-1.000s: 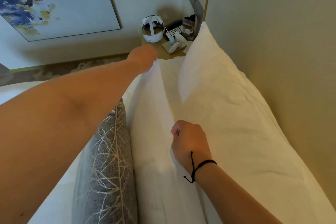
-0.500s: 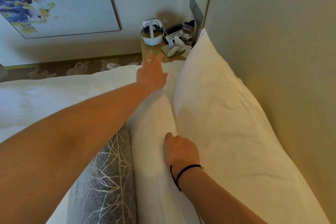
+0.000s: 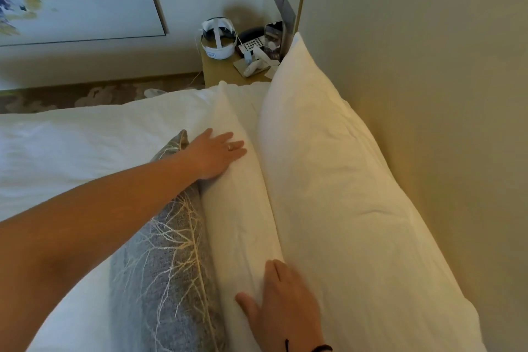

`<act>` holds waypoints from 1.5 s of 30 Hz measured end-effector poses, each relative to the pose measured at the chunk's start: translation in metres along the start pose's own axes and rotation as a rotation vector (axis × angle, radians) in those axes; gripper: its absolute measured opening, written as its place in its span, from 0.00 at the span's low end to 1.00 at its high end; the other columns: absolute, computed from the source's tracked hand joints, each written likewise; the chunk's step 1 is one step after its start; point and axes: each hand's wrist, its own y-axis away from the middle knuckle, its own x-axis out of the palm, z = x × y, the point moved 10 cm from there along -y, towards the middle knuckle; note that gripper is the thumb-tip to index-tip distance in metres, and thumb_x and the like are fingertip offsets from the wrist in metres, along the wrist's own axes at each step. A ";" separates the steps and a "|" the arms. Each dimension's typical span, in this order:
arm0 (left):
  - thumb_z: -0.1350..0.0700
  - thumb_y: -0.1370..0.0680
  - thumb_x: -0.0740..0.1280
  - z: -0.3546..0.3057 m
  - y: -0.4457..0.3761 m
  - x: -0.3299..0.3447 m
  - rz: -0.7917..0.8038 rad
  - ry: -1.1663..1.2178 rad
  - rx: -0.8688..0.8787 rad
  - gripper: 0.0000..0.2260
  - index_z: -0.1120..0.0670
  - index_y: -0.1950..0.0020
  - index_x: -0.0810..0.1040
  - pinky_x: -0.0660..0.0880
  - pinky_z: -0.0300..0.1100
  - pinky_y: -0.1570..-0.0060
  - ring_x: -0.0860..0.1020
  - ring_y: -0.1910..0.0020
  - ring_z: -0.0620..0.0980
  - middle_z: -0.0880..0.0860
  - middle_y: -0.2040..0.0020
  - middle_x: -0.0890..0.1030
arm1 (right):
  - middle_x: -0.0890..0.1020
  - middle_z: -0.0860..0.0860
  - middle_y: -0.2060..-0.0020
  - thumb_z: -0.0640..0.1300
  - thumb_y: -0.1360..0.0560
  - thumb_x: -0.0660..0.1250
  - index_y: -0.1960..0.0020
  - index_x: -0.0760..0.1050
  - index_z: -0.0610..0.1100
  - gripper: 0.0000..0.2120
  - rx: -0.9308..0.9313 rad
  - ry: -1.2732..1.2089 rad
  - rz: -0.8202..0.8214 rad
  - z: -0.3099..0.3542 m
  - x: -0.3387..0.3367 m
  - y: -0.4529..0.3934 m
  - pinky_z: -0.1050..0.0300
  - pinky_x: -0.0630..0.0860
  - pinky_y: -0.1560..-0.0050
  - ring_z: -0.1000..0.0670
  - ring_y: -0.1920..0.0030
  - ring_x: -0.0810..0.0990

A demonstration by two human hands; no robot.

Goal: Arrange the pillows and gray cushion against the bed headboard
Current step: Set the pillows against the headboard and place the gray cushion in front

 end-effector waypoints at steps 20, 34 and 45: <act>0.56 0.19 0.60 -0.081 0.043 -0.035 -0.005 -0.271 0.248 0.11 0.52 0.40 0.79 0.75 0.50 0.41 0.79 0.44 0.52 0.50 0.43 0.81 | 0.78 0.47 0.46 0.59 0.20 0.58 0.42 0.68 0.46 0.17 0.172 -0.033 0.008 -0.035 0.033 0.061 0.52 0.66 0.56 0.43 0.45 0.78; 0.52 0.18 0.60 -0.046 0.057 -0.083 -0.183 -0.141 0.044 0.14 0.46 0.33 0.74 0.69 0.47 0.34 0.73 0.34 0.49 0.46 0.35 0.76 | 0.63 0.54 0.70 0.47 0.21 0.56 0.59 0.59 0.50 0.09 0.072 -0.052 -0.258 -0.023 0.010 0.081 0.55 0.51 0.73 0.50 0.72 0.61; 0.53 0.17 0.53 -0.091 0.059 -0.024 0.045 0.052 0.197 0.18 0.41 0.30 0.70 0.57 0.52 0.26 0.71 0.31 0.49 0.45 0.30 0.74 | 0.76 0.51 0.52 0.63 0.24 0.54 0.50 0.66 0.49 0.17 0.108 -0.186 -0.192 -0.053 0.041 0.103 0.53 0.70 0.57 0.46 0.53 0.78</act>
